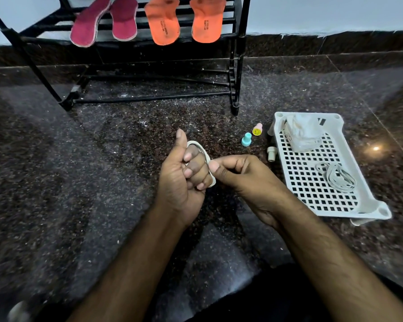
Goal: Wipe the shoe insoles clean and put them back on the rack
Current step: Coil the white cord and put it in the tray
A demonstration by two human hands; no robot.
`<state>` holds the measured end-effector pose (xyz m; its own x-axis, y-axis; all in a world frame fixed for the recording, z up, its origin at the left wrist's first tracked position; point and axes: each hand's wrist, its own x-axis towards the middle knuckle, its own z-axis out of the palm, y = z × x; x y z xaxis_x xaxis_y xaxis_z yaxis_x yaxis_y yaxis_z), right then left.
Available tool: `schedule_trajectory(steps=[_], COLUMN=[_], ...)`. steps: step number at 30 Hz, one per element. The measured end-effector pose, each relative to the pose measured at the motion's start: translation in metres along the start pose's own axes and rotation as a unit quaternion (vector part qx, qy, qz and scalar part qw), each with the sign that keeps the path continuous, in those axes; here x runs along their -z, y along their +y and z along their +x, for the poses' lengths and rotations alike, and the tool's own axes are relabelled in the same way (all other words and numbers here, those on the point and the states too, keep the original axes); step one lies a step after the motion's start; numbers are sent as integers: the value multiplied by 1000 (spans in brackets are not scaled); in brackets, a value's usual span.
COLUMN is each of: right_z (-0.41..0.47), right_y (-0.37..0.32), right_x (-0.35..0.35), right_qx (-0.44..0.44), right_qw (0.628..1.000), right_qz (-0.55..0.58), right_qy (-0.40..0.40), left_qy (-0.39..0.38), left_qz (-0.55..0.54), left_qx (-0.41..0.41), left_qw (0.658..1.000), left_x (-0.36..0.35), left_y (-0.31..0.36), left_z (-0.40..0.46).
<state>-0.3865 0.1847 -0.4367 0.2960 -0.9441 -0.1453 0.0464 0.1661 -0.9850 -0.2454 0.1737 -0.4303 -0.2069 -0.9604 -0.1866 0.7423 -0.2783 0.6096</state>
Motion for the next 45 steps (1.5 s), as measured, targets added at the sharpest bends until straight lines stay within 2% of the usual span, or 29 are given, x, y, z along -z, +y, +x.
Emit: schedule_trajectory(steps=[5, 8, 12, 16, 20, 22, 24, 27, 30, 34, 35, 41, 45], right_z=[1, -2, -14, -34, -56, -64, -70, -75, -74, -63, -59, -38, -34], right_y=[-2, -3, -13, -24, -25, -24, -19, -6, 4, 8, 10, 33, 38], right_x=[6, 11, 31, 67, 108, 129, 148, 172, 183, 184, 184, 193, 193], right_qx=[21, 48, 72, 31, -8, -36, -80, -136, -199, -261, -269, -296, -298], right_qw=[994, 975, 949, 934, 921, 910, 903, 896, 875, 849, 843, 795, 781], right_qz=[-81, -183, -246, -253, -251, -266, -264, -260, -302, -365, -376, -452, -467], right_qy=[69, 117, 186, 251, 298, 317, 329, 334, 320, 278, 276, 276, 289], left_qy=[8, 10, 4, -21, -17, -15, 15, 70, 84, 72, 74, 52, 35], left_qz=[3, 7, 15, 21, 77, 148, 278, 431, 597, 762, 785, 850, 849], left_qx=[8, 16, 39, 66, 69, 60, 42, -19, -95, -139, -142, -134, -116], left_qw=[1000, 1000, 999, 997, 994, 987, 960, 900, 792, 629, 599, 506, 515], left_x=[-3, -13, -36, -68, -95, -102, -104, -109, -111, -101, -98, -95, -96], left_y=[-5, -8, -21, -49, -87, -105, -120, -139, -153, -170, -174, -179, -179], left_z=[1, 1, 7, 17, 22, 23, 27, 37, 48, 64, 67, 73, 75])
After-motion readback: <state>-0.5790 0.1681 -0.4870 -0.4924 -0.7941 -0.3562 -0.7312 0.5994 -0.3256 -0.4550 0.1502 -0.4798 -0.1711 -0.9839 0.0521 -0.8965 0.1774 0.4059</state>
